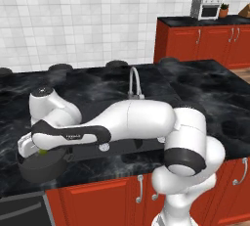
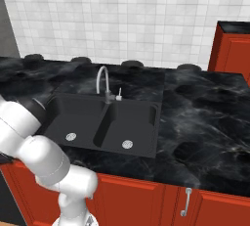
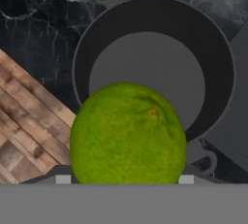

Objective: Dump the lime from the pot into the sink. Then turn on the water and wash the lime. Then turn off the water and put the lime back in the pot.

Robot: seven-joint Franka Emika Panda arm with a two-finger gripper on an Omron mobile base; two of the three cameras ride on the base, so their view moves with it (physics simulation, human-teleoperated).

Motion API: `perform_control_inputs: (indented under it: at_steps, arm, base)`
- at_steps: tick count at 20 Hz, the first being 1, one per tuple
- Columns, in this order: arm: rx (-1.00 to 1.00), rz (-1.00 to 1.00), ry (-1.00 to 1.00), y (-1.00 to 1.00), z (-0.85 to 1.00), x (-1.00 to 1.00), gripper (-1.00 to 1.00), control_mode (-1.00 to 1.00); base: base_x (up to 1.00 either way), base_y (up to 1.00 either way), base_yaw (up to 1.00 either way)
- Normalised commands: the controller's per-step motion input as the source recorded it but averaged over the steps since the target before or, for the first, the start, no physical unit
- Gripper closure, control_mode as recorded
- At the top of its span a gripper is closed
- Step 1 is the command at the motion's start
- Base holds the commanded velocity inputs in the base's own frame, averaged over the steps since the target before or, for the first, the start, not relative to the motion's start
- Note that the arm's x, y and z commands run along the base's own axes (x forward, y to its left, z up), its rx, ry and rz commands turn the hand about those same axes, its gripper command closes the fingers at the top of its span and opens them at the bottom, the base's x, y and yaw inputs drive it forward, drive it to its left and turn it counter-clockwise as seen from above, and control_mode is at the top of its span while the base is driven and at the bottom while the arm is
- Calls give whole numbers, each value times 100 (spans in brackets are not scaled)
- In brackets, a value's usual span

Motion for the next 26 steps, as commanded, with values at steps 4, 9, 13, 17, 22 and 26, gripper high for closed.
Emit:
perform_control_inputs:
  at_steps: [4, 9, 13, 17, 22, 26]
  arm:
    - [-10, 7, 0, 15, -43, 0, 100, -100]
    - [-5, 5, 0, 2, -26, 3, 100, -100]
    - [-2, 4, 0, 0, -12, 13, 100, -100]
    - [0, 2, 0, 0, -1, 22, 100, -100]
    - [0, 1, 0, 0, -10, 20, 100, -100]
    - [-3, 1, 0, 0, -27, 6, 100, -100]
  base:
    - [0, 0, 0]
    - [0, 0, 0]
    - [0, 0, 0]
    - [0, 0, 0]
    - [0, 0, 0]
    - [0, 0, 0]
